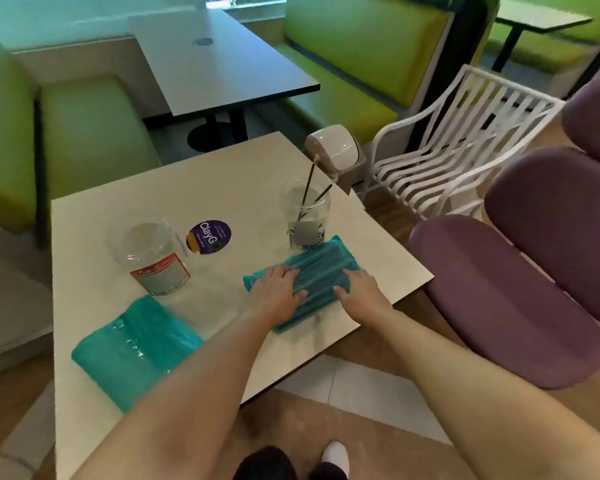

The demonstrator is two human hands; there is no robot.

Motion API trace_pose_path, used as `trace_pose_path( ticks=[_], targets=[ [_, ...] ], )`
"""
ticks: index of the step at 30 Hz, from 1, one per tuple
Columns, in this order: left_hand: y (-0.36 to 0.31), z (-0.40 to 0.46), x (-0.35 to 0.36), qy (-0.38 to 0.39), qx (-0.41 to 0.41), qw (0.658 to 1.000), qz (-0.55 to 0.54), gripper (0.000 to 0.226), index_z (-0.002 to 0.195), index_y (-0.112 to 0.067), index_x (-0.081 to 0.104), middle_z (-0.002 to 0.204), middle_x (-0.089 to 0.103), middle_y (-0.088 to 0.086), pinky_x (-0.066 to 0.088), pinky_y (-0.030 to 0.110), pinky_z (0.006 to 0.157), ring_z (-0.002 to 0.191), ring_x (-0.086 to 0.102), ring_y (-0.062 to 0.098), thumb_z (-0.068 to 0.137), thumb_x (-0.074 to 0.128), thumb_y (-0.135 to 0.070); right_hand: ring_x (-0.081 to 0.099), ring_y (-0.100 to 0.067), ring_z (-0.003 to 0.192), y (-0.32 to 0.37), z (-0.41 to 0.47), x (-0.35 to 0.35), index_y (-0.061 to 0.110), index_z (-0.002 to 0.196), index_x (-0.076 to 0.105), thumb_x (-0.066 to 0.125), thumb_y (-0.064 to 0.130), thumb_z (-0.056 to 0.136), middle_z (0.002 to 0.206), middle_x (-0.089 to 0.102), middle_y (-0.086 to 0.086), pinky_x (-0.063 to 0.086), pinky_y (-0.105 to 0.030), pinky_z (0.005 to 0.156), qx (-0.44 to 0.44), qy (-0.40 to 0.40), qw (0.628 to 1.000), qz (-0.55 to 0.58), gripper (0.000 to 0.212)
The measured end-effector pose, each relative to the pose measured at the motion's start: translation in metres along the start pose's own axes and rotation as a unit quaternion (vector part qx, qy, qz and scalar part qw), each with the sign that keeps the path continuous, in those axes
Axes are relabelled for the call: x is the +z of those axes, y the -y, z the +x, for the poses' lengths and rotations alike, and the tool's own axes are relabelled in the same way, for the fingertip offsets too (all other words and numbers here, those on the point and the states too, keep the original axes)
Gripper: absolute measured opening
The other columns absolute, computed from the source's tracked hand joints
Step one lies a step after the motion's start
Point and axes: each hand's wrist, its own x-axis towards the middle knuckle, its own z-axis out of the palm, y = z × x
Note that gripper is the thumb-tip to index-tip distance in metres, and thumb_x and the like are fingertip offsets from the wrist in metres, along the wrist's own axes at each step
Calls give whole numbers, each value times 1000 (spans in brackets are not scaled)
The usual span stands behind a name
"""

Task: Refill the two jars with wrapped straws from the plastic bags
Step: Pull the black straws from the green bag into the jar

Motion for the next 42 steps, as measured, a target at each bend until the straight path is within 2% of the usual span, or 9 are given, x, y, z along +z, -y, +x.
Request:
trace_pose_path(
  ticks=[9,16,19,22,26,29,35,39,42],
  targets=[
    [29,40,12,74,-19,997,10,91,155,-23,14,162,8,11,11,44,121,148,8,29,85,59,-61,32,-26,133,-9,46,6,10,147,35,52,35,98,146,34,-10,40,-40,104,66,11,998,21,57],
    [43,56,19,142,-74,986,-47,113,154,-27,8,148,38,6,37,47,107,133,41,27,69,69,-70,40,-34,127,-21,66,5,12,140,40,58,41,93,138,45,-15,41,-45,102,155,1,985,82,58],
    [44,54,22,132,-89,985,-66,114,154,-28,9,142,42,5,38,46,105,129,43,25,68,71,-70,51,-34,116,-31,74,12,10,134,46,64,46,88,129,50,-16,46,-48,100,209,-2,961,182,61],
    [42,52,24,108,-100,985,-95,112,154,-29,13,140,42,4,35,45,104,129,41,24,67,74,-65,54,-32,110,-28,75,13,10,123,50,65,41,89,128,48,-17,47,-47,100,229,-11,941,249,49],
    [40,46,25,83,-111,981,-133,108,153,-31,17,138,42,3,33,42,105,128,39,22,68,78,-58,45,-33,125,-22,70,6,9,144,37,59,36,95,142,30,-15,36,-43,109,255,-35,921,293,60],
    [42,44,22,69,-113,978,-164,103,151,-32,25,134,43,2,35,41,106,126,39,22,67,80,-55,46,-32,125,-20,69,0,9,149,33,61,35,94,142,27,-12,36,-46,112,244,-63,904,346,67],
    [42,42,11,27,-116,957,-263,91,136,-21,41,124,39,1,37,36,105,118,41,18,61,90,-36,54,-25,111,-9,71,-22,21,121,53,71,28,87,130,44,-11,50,-45,100,181,-101,881,424,39],
    [35,40,2,11,-118,931,-346,77,127,-15,41,122,34,-2,38,23,95,108,44,11,67,89,-24,58,-21,104,6,66,-45,18,117,53,67,18,91,121,57,-10,51,-41,96,132,-94,876,454,29],
    [31,41,-6,0,-106,893,-438,67,121,-19,38,122,46,-2,41,23,86,107,53,13,74,85,-23,57,-21,109,22,63,-59,20,112,56,67,17,91,120,58,-6,51,-38,94,86,-105,893,429,25]
  ],
)
